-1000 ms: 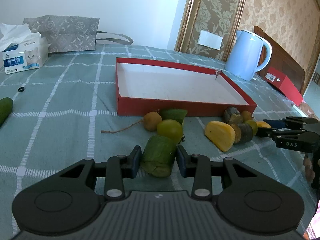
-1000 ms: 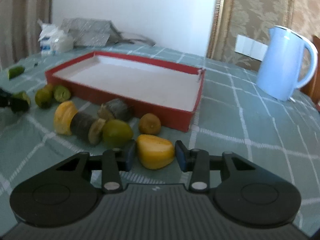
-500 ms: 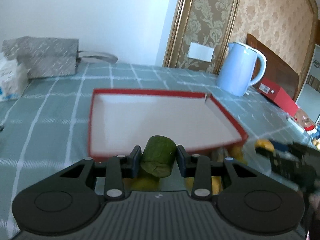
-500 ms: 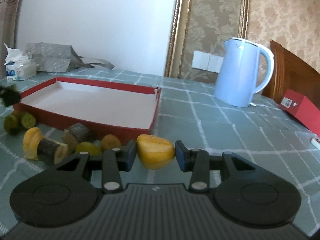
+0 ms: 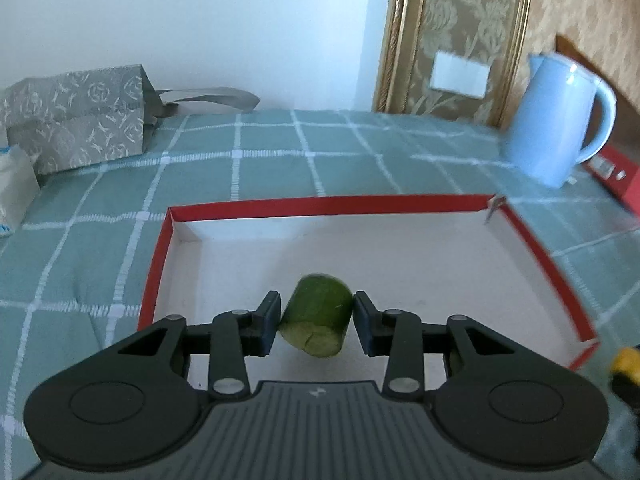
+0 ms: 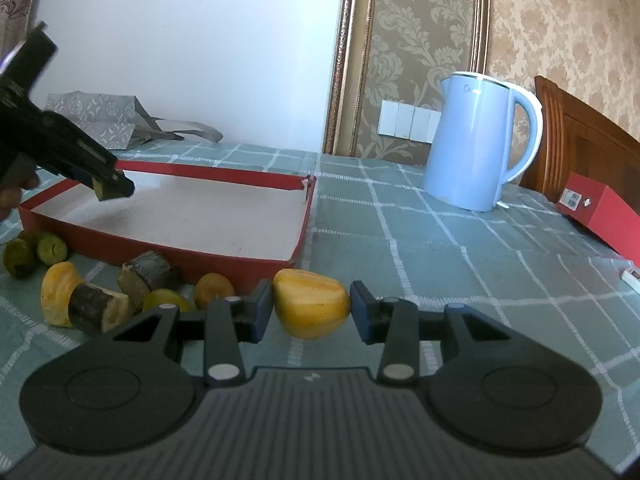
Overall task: Organize fruits
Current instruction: 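Carry the cucumber chunk into the tray and open the left tool, then lower the yellow jackfruit chunk into the tray and open the right tool, then grasp the green lime with the left tool, then carry the lime into the tray with the left tool while the right tool grasps a sugarcane piece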
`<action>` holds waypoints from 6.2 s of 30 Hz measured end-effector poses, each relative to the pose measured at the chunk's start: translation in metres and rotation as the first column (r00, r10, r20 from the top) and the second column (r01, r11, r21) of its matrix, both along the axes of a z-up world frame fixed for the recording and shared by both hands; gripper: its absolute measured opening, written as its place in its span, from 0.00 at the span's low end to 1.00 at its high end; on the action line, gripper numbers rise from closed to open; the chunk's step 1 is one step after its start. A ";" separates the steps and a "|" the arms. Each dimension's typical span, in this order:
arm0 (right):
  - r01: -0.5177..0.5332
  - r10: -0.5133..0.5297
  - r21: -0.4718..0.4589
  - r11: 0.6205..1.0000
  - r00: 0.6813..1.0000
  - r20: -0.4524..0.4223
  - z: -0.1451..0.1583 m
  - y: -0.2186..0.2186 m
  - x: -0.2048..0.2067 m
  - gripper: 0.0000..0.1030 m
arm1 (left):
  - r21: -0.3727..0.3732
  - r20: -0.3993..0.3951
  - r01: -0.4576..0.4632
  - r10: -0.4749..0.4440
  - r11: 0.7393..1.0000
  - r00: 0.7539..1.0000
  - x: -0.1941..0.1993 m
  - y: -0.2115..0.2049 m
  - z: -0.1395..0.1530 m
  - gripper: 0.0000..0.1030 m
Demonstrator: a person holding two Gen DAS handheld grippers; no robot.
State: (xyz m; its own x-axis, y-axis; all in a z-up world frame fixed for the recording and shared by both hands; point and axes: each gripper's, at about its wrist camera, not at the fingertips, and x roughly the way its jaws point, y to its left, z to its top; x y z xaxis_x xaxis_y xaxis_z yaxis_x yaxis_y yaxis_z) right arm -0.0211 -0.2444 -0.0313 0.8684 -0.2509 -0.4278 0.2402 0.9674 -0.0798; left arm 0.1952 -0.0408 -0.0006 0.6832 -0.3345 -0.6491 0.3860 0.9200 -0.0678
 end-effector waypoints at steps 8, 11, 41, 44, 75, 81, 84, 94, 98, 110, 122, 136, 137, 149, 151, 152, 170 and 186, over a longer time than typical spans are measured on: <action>-0.003 0.003 0.007 1.000 1.000 -0.003 -0.001 -0.001 0.001 0.38 | -0.024 0.056 -0.064 0.065 0.998 0.996 -0.011 0.008 0.007 0.60; -0.001 0.001 0.010 1.000 1.000 -0.005 -0.001 -0.001 0.001 0.38 | -0.079 0.090 -0.111 0.118 0.991 0.989 -0.033 0.028 0.017 0.62; 0.006 -0.006 0.035 0.999 1.000 -0.003 -0.002 -0.004 -0.001 0.38 | 0.017 0.054 -0.089 0.088 0.996 0.995 -0.153 0.057 -0.031 0.80; 0.011 -0.011 0.039 0.999 1.000 0.000 -0.001 -0.005 -0.001 0.38 | 0.036 0.071 -0.091 0.088 0.995 0.994 -0.153 0.054 -0.034 0.80; -0.073 0.086 0.093 0.993 0.985 -0.147 0.013 -0.001 0.147 0.39 | 0.060 0.077 -0.095 0.090 0.994 0.993 -0.151 0.051 -0.039 0.99; -0.051 0.060 0.088 0.995 0.993 -0.102 0.016 -0.003 0.137 0.69 | 0.060 0.077 -0.095 0.090 0.994 0.993 -0.151 0.051 -0.039 1.00; -0.045 0.050 0.088 0.995 0.997 -0.060 0.029 -0.006 0.117 0.70 | 0.058 0.076 -0.094 0.090 0.994 0.993 -0.151 0.051 -0.039 1.00; 0.070 -0.080 0.096 0.993 0.991 0.104 0.028 -0.012 0.022 1.00 | 0.016 0.072 -0.114 0.112 0.993 0.991 -0.152 0.061 -0.038 1.00; 0.050 -0.062 0.143 0.989 0.995 0.079 0.017 -0.015 0.014 1.00 | -0.008 0.071 -0.133 0.134 0.991 0.988 -0.152 0.065 -0.037 1.00; 0.038 -0.046 0.099 0.994 0.996 0.070 0.016 -0.003 0.012 1.00 | -0.126 0.019 -0.218 0.222 0.968 0.975 -0.142 0.078 -0.031 1.00; 0.049 -0.055 0.095 0.994 0.997 0.053 0.015 -0.003 0.015 1.00 | -0.016 0.058 -0.210 0.211 0.977 0.976 -0.130 0.059 -0.030 0.97; 0.048 -0.053 0.092 0.995 0.997 0.047 0.014 -0.002 0.015 1.00 | 0.051 0.107 -0.160 0.154 0.986 0.982 -0.133 0.050 -0.031 0.54; 0.049 -0.053 0.092 0.995 0.997 0.048 0.015 -0.002 0.015 1.00 | 0.054 0.112 -0.156 0.149 0.986 0.982 -0.134 0.049 -0.031 0.52; 0.030 -0.036 0.094 0.995 0.997 0.073 0.017 -0.001 0.010 1.00 | 0.010 0.125 -0.106 0.104 0.994 0.987 -0.144 0.058 -0.033 0.33; 0.019 -0.030 0.096 0.995 0.994 0.107 0.021 -0.001 0.004 1.00 | -0.003 0.135 -0.106 0.105 0.994 0.985 -0.147 0.063 -0.032 0.33; 0.003 -0.014 0.100 0.995 0.993 0.114 0.022 0.000 0.001 1.00 | -0.008 0.144 -0.109 0.109 0.994 0.984 -0.149 0.066 -0.031 0.33; -0.296 0.295 0.002 0.955 0.952 -0.077 0.000 0.077 0.003 0.64 | -0.052 0.117 -0.115 0.120 0.992 0.986 -0.152 0.080 -0.032 0.33; -0.328 0.326 -0.022 0.944 0.943 -0.060 0.004 0.093 0.000 0.44 | -0.051 0.113 -0.112 0.118 0.992 0.987 -0.152 0.081 -0.033 0.33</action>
